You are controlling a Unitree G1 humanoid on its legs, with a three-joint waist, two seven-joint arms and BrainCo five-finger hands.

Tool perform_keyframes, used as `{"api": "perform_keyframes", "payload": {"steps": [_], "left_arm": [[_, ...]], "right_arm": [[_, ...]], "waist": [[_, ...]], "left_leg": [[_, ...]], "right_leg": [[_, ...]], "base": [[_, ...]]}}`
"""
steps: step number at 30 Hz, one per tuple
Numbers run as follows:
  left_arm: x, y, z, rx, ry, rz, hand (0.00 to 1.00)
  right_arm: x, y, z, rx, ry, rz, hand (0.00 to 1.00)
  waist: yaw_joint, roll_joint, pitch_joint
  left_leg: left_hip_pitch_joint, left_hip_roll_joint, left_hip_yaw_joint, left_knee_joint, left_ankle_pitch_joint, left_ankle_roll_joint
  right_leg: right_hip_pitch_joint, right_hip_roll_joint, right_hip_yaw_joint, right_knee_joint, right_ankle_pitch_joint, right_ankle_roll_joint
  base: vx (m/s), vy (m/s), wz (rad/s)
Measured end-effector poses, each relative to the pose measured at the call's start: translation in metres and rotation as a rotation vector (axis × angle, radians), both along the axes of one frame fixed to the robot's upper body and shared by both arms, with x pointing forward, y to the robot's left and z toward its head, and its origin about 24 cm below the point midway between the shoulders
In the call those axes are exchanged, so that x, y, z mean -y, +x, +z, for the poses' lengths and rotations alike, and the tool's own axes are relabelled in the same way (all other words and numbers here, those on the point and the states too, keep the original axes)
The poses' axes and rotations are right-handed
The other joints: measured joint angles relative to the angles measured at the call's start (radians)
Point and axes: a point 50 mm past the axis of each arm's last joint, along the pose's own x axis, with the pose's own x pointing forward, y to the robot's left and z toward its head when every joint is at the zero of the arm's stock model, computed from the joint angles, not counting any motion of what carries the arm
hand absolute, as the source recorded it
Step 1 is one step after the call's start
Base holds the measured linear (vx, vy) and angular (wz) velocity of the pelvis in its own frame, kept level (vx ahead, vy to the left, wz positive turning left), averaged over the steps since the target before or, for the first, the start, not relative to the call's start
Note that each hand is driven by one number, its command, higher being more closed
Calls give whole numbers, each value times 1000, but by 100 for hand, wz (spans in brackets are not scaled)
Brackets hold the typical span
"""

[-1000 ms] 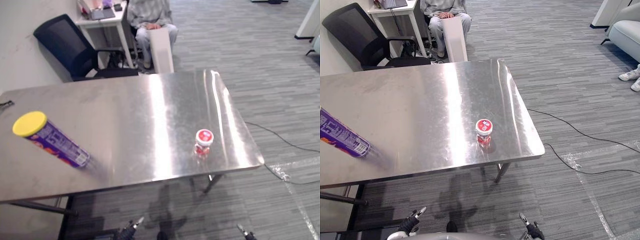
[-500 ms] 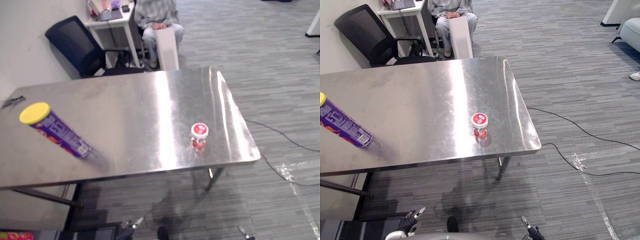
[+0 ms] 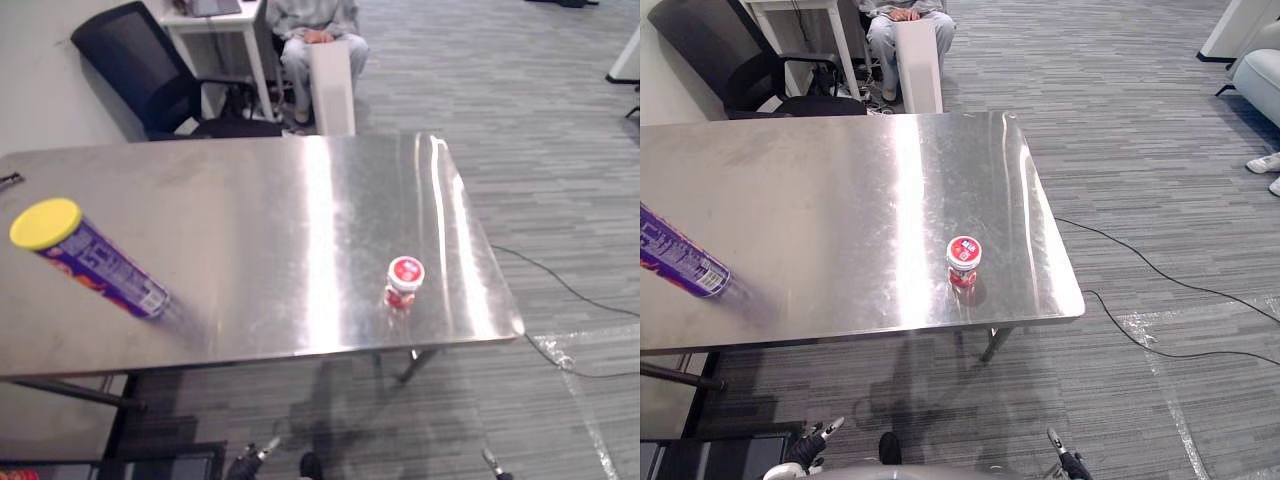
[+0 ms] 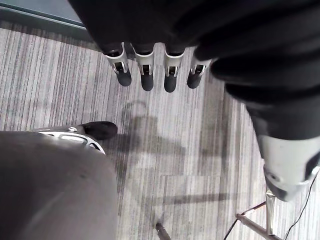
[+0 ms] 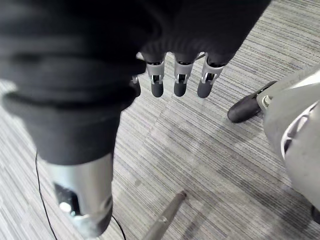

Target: Put the gum and the chips on the shelf.

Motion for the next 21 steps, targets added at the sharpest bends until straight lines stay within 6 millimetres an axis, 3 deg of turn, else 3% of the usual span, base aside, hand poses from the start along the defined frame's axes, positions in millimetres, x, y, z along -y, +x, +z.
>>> {"api": "perform_keyframes", "payload": {"steps": [2,6,8,11,14,17,21], "left_arm": [[-1,0,0,-1,6,5,0],[1,-2,0,-1,8,20,0],[2,-6,-1,-6,6,42,0],[5,-7,-2,-5,3,52,0],[9,-2,-1,20,-3,50,0],[13,3,0,45,-10,47,0],[14,5,2,61,-11,31,0]], "right_arm": [[10,-3,2,23,-5,-139,0],[60,15,24,125,-158,-271,0],[96,36,53,215,-323,-281,0],[130,66,103,348,-569,-254,0],[133,93,141,438,-746,-159,0],[121,111,162,516,-825,-84,0],[80,139,199,698,-936,133,0]], "waist": [[-1,1,0],[-7,11,-6],[-21,26,-14],[-23,42,-24],[-23,48,-28],[-22,50,-29],[-21,51,-30]], "left_leg": [[0,1,2,0,0,0],[-7,3,27,0,-3,0],[-19,3,38,0,-3,0],[-21,8,55,0,-7,-6],[-26,11,57,0,-1,0],[-32,10,55,0,3,3],[-33,10,54,0,4,3]], "right_leg": [[-1,0,5,-3,6,10],[-24,-1,33,-10,9,14],[-44,-2,47,-11,9,15],[-56,2,59,-14,8,15],[-66,6,60,-17,7,16],[-67,6,60,-23,7,16],[-66,6,61,-24,8,16]], "base": [[-18,-7,-8],[-38,-3,-23],[-39,2,-21],[-25,-16,-19],[-15,-34,-11],[1,-5,1],[15,-5,1]]}}
